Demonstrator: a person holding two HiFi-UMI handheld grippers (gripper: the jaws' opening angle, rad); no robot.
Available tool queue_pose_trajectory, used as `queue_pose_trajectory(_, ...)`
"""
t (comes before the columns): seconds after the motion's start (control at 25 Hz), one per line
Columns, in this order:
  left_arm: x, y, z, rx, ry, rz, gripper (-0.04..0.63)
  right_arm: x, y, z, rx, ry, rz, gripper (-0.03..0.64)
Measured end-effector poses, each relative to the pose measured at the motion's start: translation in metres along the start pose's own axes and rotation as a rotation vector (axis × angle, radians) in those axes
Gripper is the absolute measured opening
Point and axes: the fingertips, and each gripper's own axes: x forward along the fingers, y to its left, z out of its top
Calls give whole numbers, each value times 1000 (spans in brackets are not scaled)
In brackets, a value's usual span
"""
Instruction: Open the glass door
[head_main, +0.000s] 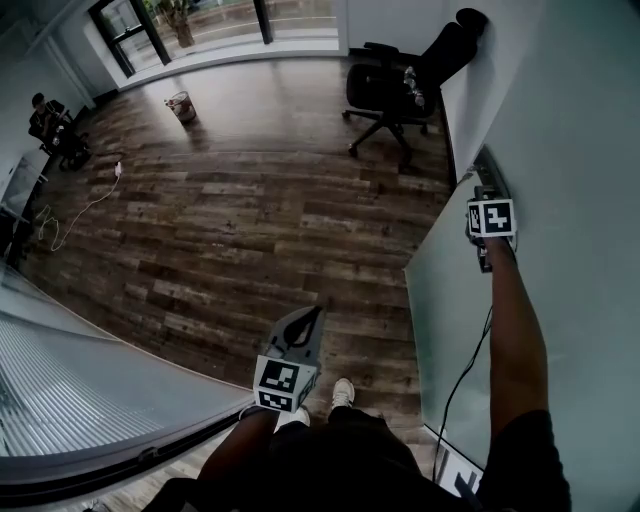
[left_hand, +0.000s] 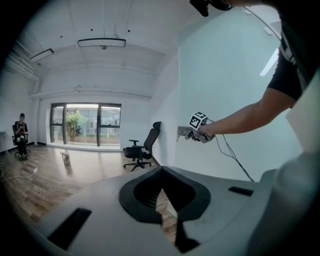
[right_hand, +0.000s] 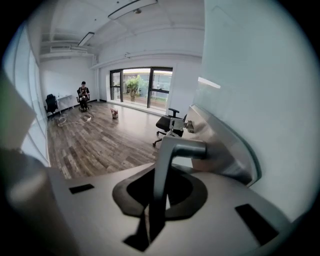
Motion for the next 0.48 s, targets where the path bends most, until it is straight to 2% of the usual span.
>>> queue_pose_trajectory(0.04,-1,0,0,-2,-2,1,-2,-4,0,2,-11,9,-5,23)
queue_pose_trajectory(0.12,-6,0,0,-10,3,0,-2,-12,0,8,-1,3,-10,115)
queue_pose_trajectory(0.2,-15,-3,-1,-30,30,-8,-2,-24,-2,13,11,-32,-23,142)
queue_pose_trajectory(0.28,-25,-4,-2,-49,36,-9,-2,-42,-5,16,-2,-105,-73,155)
queue_pose_trajectory(0.4,-46,-2,-3,-70,0,-3,-2,-93,-2,19,-11,-271,-170,166)
queue_pose_trajectory(0.48,-64,0,-6,-80,-17,2,-2,-137,17,12,-10,-364,-186,166)
